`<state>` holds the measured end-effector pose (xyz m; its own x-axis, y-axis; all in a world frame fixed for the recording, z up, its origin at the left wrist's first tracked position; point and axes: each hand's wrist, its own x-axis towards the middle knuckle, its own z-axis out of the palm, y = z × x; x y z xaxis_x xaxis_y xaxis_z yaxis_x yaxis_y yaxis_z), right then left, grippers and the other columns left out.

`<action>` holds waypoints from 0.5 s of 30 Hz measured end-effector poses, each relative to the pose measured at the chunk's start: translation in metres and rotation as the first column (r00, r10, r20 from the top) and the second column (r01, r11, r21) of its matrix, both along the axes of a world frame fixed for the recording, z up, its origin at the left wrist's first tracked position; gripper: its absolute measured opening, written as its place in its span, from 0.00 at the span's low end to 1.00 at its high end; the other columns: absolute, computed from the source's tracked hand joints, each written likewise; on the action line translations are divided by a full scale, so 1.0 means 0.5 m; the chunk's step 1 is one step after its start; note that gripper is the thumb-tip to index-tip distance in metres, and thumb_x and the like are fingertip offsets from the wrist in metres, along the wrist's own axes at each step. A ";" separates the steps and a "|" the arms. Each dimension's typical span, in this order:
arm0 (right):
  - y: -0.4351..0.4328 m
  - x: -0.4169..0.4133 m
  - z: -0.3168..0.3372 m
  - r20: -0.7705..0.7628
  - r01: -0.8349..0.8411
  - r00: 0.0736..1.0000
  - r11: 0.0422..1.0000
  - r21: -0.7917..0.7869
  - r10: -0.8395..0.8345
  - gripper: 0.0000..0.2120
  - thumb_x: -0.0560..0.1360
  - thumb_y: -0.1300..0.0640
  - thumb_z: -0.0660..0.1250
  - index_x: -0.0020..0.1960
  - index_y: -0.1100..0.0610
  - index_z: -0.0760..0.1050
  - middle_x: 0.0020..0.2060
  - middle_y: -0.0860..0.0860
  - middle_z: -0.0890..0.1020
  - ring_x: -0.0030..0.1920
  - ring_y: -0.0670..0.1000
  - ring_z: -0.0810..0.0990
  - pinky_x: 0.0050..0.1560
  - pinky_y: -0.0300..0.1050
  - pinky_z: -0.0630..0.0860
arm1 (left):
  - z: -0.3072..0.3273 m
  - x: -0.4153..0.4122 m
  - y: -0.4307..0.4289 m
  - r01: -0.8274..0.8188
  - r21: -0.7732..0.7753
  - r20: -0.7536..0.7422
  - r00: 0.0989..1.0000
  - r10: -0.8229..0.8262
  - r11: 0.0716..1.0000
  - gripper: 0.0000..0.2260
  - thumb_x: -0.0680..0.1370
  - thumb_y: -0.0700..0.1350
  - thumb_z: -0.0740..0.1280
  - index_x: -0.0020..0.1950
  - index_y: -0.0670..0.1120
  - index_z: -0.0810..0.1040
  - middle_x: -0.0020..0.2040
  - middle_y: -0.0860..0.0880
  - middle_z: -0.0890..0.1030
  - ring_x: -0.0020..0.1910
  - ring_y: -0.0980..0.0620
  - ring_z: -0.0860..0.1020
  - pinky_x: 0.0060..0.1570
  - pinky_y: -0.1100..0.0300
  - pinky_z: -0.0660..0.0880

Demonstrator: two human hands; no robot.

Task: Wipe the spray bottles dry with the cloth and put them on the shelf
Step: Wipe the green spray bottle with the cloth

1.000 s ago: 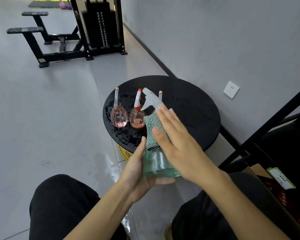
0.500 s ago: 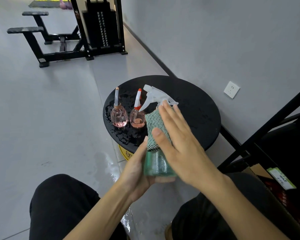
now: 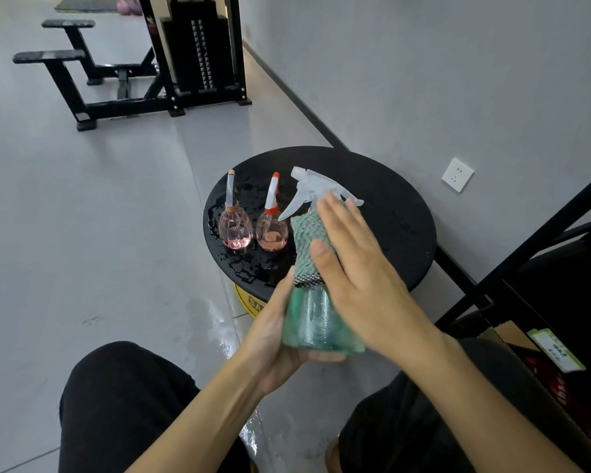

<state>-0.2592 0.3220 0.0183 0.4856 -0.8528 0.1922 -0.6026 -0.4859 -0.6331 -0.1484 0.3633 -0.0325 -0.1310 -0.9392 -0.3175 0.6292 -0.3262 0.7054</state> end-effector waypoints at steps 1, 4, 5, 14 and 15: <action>-0.001 0.000 0.000 -0.001 -0.006 1.000 1.000 0.001 0.006 0.28 0.81 0.42 0.44 0.79 0.48 0.45 0.78 0.38 0.44 0.75 0.35 0.36 0.73 0.36 0.39 | 0.001 0.000 -0.001 -0.012 0.013 0.001 1.000 0.012 1.000 0.24 0.80 0.56 0.53 0.37 0.54 0.86 0.38 0.49 0.85 0.34 0.50 0.84 0.30 0.51 0.82; 0.035 0.000 -0.015 -0.045 -0.051 0.998 0.997 -0.065 0.048 0.27 0.83 0.43 0.44 0.79 0.48 0.45 0.78 0.38 0.44 0.75 0.37 0.35 0.77 0.44 0.42 | 0.005 0.006 -0.009 -0.072 0.016 -0.001 0.997 0.072 0.997 0.19 0.77 0.56 0.57 0.39 0.52 0.85 0.38 0.49 0.85 0.35 0.51 0.84 0.30 0.53 0.81; 0.057 0.002 -0.022 -0.068 -0.071 0.996 0.994 -0.084 0.065 0.27 0.83 0.44 0.44 0.79 0.48 0.45 0.78 0.38 0.43 0.76 0.39 0.35 0.77 0.49 0.44 | 0.005 0.010 -0.012 -0.090 0.017 0.002 0.996 0.090 0.996 0.18 0.76 0.55 0.58 0.38 0.50 0.85 0.38 0.49 0.85 0.34 0.52 0.84 0.30 0.56 0.81; 0.024 0.004 -0.027 0.008 -0.065 0.998 0.997 -0.052 0.065 0.25 0.83 0.45 0.46 0.79 0.48 0.48 0.78 0.38 0.47 0.76 0.37 0.38 0.77 0.44 0.43 | -0.010 0.014 -0.022 -0.091 -0.009 0.057 0.994 0.091 0.996 0.22 0.81 0.54 0.54 0.40 0.52 0.86 0.40 0.49 0.85 0.35 0.52 0.83 0.29 0.52 0.81; 0.002 0.005 -0.022 0.047 -0.043 0.998 0.999 -0.009 0.044 0.25 0.83 0.45 0.46 0.79 0.48 0.48 0.78 0.39 0.47 0.76 0.37 0.38 0.77 0.41 0.42 | -0.012 0.011 -0.020 -0.079 0.010 0.063 0.995 0.078 0.997 0.23 0.81 0.56 0.53 0.41 0.53 0.86 0.39 0.49 0.85 0.33 0.51 0.83 0.29 0.51 0.81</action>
